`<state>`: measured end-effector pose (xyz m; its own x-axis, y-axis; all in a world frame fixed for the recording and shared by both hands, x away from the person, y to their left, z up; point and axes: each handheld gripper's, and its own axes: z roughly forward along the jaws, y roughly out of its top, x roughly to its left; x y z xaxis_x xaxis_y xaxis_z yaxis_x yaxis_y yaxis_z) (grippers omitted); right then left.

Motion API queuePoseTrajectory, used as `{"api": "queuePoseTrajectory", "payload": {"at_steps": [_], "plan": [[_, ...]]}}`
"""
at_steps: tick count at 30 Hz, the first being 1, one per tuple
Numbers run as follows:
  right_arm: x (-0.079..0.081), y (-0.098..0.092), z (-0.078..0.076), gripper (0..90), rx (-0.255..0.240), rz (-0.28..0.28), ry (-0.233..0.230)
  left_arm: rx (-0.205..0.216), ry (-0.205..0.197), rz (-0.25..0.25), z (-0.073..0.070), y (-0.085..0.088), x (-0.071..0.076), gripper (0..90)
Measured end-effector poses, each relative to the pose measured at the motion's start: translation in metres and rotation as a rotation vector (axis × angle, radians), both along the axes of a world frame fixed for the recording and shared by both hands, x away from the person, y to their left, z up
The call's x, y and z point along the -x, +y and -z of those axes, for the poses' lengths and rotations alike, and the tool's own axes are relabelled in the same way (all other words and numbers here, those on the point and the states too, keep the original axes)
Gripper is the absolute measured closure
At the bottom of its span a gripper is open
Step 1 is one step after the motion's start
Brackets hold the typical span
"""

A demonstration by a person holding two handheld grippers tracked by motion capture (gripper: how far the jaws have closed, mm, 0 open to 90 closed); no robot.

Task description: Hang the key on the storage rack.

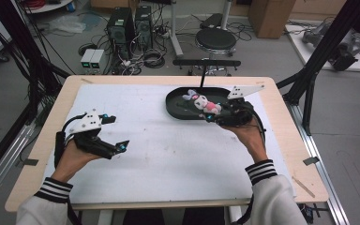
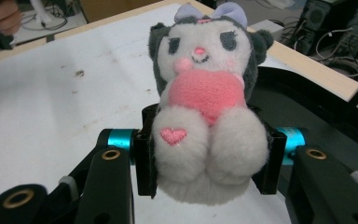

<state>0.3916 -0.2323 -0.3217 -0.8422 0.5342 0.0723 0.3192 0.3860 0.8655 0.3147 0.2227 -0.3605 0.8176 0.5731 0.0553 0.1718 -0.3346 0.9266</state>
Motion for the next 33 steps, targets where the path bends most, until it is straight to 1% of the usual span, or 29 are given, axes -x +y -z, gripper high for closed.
{"api": "queuePoseTrajectory", "payload": {"at_steps": [1,2,3,4,5,6,7,8,9,10,11,12,13,14,16,17,18,19,20,21,24,25,27,28,29,31,32,33], "plan": [[-0.001,-0.003,0.0,52.9,-0.001,0.012,-0.003,0.012,-0.005,-0.008,0.002,0.003,0.002,1.7],[-0.002,-0.008,-0.001,52.9,-0.004,0.043,-0.003,0.026,-0.011,-0.018,0.004,0.006,0.005,1.7],[-0.002,-0.008,-0.001,52.9,-0.004,0.043,-0.003,0.035,-0.013,-0.03,0.006,0.009,0.007,1.7],[-0.003,-0.013,-0.002,52.9,-0.007,0.083,-0.011,0.045,-0.018,-0.047,0.009,0.012,0.011,1.7],[-0.003,-0.013,-0.002,52.9,-0.007,0.083,-0.011,0.055,-0.029,-0.062,0.012,0.014,0.014,1.7],[-0.004,-0.019,-0.002,52.9,-0.019,0.124,-0.016,0.067,-0.034,-0.072,0.016,0.017,0.017,1.7],[-0.004,-0.019,-0.002,52.9,-0.019,0.124,-0.016,0.073,-0.038,-0.082,0.019,0.019,0.019,1.7],[-0.005,-0.022,-0.003,53.0,-0.032,0.144,-0.015,0.077,-0.042,-0.091,0.022,0.022,0.021,1.7],[-0.006,-0.025,-0.003,53.0,-0.042,0.163,-0.011,0.085,-0.041,-0.099,0.025,0.024,0.023,1.7],[-0.008,-0.029,-0.003,53.0,-0.051,0.201,-0.007,0.092,-0.04,-0.11,0.028,0.027,0.024,1.7],[-0.01,-0.031,-0.004,53.0,-0.052,0.215,-0.013,0.097,-0.039,-0.123,0.031,0.029,0.025,1.7],[-0.011,-0.033,-0.005,53.0,-0.055,0.232,-0.011,0.111,-0.041,-0.139,0.035,0.034,0.029,1.7],[-0.012,-0.035,-0.006,53.0,-0.065,0.239,-0.009,0.111,-0.041,-0.139,0.035,0.034,0.029,1.7],[-0.013,-0.036,-0.007,53.0,-0.075,0.247,-0.006,0.12,-0.045,-0.143,0.038,0.036,0.03,1.7],[-0.015,-0.038,-0.01,53.0,-0.066,0.264,-0.017,0.13,-0.044,-0.153,0.042,0.04,0.033,1.7],[-0.016,-0.039,-0.012,53.0,-0.068,0.275,-0.02,0.146,-0.045,-0.147,0.048,0.042,0.036,1.7],[-0.016,-0.04,-0.013,53.0,-0.067,0.284,-0.025,0.146,-0.045,-0.147,0.048,0.042,0.036,1.7],[-0.017,-0.04,-0.015,53.0,-0.065,0.295,-0.03,0.146,-0.048,-0.155,0.053,0.044,0.038,1.7],[-0.017,-0.04,-0.015,53.0,-0.065,0.295,-0.03,0.146,-0.048,-0.155,0.053,0.044,0.038,1.7],[-0.018,-0.041,-0.018,53.0,-0.065,0.311,-0.038,0.153,-0.05,-0.167,0.057,0.045,0.041,1.7],[-0.02,-0.043,-0.022,53.0,-0.058,0.339,-0.046,0.16,-0.062,-0.174,0.061,0.047,0.043,1.7],[-0.021,-0.044,-0.023,53.0,-0.059,0.352,-0.05,0.164,-0.066,-0.18,0.063,0.048,0.044,1.7],[-0.022,-0.045,-0.024,53.0,-0.076,0.378,-0.048,0.172,-0.078,-0.196,0.066,0.05,0.047,1.7],[-0.022,-0.045,-0.024,53.0,-0.076,0.378,-0.048,0.178,-0.077,-0.201,0.068,0.052,0.047,1.7],[-0.024,-0.045,-0.024,53.0,-0.08,0.394,-0.052,0.184,-0.079,-0.209,0.069,0.053,0.048,1.7],[-0.025,-0.045,-0.023,53.0,-0.078,0.402,-0.049,0.185,-0.088,-0.225,0.072,0.054,0.049,1.7],[-0.027,-0.045,-0.022,53.0,-0.076,0.419,-0.049,0.19,-0.09,-0.235,0.074,0.055,0.049,1.7],[-0.027,-0.045,-0.022,53.0,-0.076,0.419,-0.049,0.19,-0.092,-0.242,0.075,0.056,0.05,1.7]]}}
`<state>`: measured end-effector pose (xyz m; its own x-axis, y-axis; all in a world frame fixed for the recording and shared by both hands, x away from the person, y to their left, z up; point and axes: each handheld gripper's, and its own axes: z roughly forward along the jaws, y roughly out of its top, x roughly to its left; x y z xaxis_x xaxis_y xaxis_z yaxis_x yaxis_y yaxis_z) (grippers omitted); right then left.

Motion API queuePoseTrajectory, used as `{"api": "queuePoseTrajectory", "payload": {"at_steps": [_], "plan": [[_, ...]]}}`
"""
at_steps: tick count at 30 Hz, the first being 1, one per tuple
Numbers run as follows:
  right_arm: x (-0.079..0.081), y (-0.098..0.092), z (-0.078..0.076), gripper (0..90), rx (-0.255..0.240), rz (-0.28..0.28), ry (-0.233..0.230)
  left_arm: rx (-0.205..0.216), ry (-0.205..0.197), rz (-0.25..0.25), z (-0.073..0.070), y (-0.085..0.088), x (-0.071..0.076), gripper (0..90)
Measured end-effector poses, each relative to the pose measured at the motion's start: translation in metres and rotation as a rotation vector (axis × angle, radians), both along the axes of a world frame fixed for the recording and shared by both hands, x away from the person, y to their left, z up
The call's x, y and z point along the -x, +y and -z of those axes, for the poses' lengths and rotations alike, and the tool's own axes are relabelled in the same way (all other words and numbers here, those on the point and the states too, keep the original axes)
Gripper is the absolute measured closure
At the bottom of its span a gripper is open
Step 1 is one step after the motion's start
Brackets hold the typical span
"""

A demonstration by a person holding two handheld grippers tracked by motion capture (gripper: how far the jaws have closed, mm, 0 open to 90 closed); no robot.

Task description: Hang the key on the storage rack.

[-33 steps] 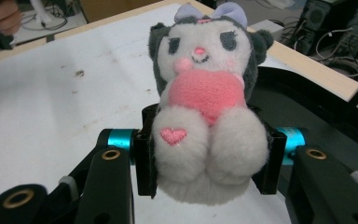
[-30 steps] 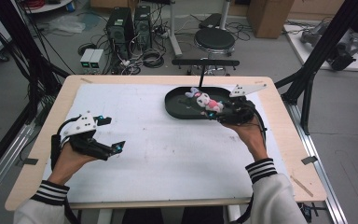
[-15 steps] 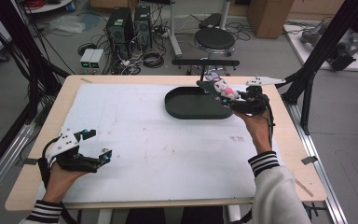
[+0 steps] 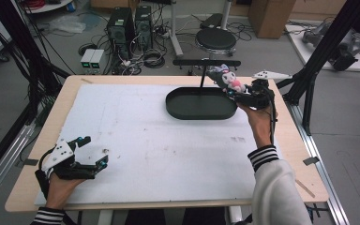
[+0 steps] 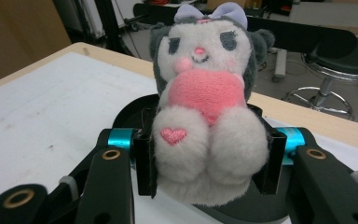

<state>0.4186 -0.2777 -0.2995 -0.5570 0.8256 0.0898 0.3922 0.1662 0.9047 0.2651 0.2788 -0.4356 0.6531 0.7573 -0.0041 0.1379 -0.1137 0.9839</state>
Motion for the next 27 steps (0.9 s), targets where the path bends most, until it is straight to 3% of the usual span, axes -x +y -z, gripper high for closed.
{"api": "queuePoseTrajectory", "payload": {"at_steps": [7,12,20,27], "plan": [[-0.008,-0.002,0.0,53.1,-0.019,0.036,-0.005,0.021,0.001,-0.048,0.01,0.006,0.003,1.7],[-0.013,0.0,-0.008,53.1,-0.013,0.044,-0.014,0.045,-0.02,-0.075,0.013,0.008,0.005,1.7],[-0.025,0.007,-0.019,53.1,0.001,0.049,-0.016,0.042,-0.041,-0.089,0.014,0.008,0.008,1.7],[-0.036,0.01,-0.02,53.1,-0.001,0.058,-0.012,0.083,-0.085,-0.114,0.016,0.011,0.013,1.7]]}}
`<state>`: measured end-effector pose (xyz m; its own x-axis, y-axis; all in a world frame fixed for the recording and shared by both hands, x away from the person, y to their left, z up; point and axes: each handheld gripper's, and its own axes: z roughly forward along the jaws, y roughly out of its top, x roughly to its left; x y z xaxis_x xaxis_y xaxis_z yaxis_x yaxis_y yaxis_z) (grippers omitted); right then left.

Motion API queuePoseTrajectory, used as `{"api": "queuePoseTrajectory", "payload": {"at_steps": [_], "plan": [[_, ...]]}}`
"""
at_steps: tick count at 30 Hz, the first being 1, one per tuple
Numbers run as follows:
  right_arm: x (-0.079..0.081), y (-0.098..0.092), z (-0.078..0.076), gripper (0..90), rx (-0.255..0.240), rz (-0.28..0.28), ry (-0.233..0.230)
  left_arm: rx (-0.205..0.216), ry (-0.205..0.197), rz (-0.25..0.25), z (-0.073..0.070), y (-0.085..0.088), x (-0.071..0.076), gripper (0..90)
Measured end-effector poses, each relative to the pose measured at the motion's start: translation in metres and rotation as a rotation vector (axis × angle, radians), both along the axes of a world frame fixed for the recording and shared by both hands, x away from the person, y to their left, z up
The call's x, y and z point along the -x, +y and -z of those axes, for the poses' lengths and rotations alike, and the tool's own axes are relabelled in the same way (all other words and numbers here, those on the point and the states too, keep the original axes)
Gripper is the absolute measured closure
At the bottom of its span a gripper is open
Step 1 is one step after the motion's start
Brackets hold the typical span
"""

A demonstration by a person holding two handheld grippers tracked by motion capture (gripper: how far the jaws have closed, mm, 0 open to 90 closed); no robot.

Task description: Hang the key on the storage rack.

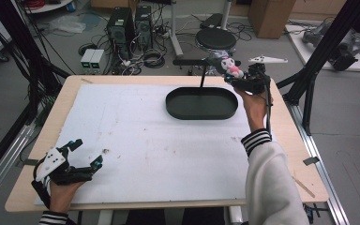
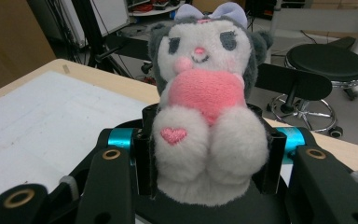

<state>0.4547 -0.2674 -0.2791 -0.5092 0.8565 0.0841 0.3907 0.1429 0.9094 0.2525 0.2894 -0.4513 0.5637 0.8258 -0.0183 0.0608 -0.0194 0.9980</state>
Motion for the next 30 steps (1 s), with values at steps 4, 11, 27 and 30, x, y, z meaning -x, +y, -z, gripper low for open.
{"api": "queuePoseTrajectory", "payload": {"at_steps": [4,11,27,30], "plan": [[-0.004,0.001,0.001,53.1,-0.006,0.006,0.002,0.003,-0.005,-0.007,0.0,0.0,0.0,1.7],[-0.009,0.0,0.003,53.1,-0.007,0.018,0.004,0.0,-0.004,-0.008,0.0,0.0,0.0,1.7],[-0.006,-0.01,0.012,53.0,0.005,0.03,0.034,-0.001,-0.01,-0.009,0.0,0.0,0.001,1.7],[-0.004,-0.013,0.013,53.0,0.011,0.032,0.046,-0.001,-0.008,-0.009,0.0,0.0,0.001,1.7]]}}
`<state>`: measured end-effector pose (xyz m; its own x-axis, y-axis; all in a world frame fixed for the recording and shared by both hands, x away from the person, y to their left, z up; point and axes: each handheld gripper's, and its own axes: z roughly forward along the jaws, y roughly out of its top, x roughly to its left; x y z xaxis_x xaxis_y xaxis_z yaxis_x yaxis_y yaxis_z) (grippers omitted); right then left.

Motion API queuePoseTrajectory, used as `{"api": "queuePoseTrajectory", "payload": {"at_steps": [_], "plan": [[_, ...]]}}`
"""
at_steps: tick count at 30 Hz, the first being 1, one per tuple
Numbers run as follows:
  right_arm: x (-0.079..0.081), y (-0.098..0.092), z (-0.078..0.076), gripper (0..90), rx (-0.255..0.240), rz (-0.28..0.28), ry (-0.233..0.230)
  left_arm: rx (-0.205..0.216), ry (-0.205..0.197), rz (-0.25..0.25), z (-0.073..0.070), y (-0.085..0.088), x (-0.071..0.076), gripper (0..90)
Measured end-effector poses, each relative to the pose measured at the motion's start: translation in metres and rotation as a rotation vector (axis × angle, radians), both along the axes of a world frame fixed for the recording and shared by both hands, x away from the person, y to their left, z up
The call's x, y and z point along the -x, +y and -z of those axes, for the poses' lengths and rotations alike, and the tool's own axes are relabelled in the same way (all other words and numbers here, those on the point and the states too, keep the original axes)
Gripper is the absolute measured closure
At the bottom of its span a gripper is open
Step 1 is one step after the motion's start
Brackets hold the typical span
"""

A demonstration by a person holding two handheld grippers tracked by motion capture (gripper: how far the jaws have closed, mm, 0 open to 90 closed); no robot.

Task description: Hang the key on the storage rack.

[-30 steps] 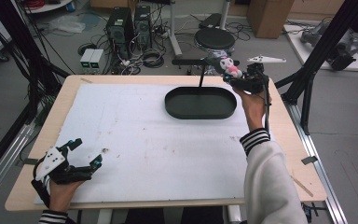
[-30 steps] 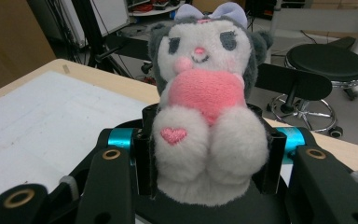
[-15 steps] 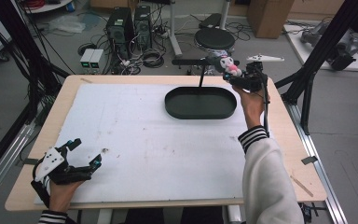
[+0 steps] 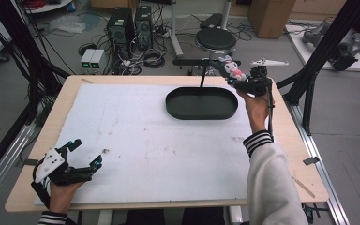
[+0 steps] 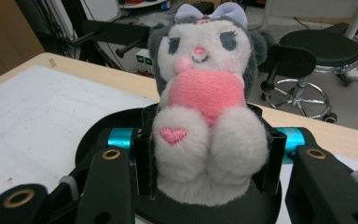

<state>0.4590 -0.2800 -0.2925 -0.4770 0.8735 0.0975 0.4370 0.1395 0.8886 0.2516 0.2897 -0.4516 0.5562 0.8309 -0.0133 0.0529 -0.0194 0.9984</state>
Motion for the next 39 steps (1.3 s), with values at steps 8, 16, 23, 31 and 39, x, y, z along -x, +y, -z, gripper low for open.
{"api": "queuePoseTrajectory", "payload": {"at_steps": [8,16,23,31,39], "plan": [[0.007,-0.006,0.007,53.0,-0.004,-0.001,0.008,-0.002,-0.001,0.003,0.0,0.0,0.0,1.7],[0.009,-0.004,0.018,53.0,0.03,-0.01,0.022,0.0,-0.003,0.005,0.0,0.0,0.0,1.7],[0.008,-0.005,0.029,53.0,0.024,-0.002,0.047,-0.003,-0.002,0.007,0.0,0.0,0.0,1.7],[-0.001,-0.003,0.038,53.0,0.026,0.004,0.065,-0.009,-0.004,0.007,0.0,-0.001,0.0,1.7],[-0.016,0.007,0.051,53.0,0.025,0.008,0.074,-0.006,-0.003,0.005,0.0,-0.001,0.0,1.7]]}}
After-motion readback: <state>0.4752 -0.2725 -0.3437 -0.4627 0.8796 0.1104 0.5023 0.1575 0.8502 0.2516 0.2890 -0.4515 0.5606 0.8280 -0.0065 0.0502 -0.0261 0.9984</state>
